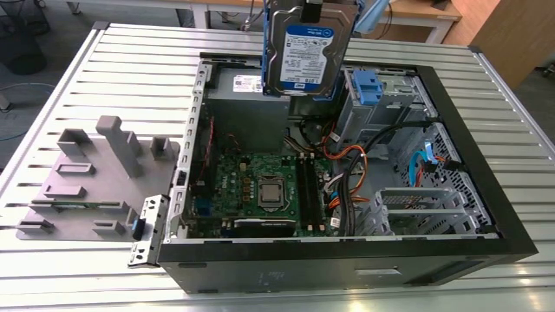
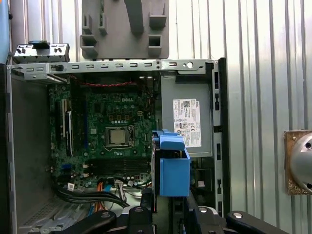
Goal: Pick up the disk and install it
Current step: 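Pick up the disk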
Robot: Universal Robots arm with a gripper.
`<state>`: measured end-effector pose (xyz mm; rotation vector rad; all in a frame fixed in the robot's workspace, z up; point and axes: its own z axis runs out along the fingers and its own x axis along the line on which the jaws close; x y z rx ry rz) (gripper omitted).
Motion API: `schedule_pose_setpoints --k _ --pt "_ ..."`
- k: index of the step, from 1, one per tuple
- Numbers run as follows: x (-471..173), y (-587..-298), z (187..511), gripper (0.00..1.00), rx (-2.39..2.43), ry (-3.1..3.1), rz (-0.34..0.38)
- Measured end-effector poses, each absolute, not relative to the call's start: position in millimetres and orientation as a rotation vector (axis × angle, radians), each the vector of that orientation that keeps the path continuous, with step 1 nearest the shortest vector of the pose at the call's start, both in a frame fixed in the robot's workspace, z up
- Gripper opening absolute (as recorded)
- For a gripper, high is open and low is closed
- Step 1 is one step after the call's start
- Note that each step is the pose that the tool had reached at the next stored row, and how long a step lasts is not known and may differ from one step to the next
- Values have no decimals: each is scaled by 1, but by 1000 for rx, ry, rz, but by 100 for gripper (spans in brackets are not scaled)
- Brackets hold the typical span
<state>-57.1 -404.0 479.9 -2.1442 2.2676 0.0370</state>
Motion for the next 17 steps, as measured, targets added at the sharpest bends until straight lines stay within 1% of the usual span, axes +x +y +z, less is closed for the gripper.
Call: schedule_pose_setpoints --k 17 --pt "-57 -414 480 35 -2145 2268 36"
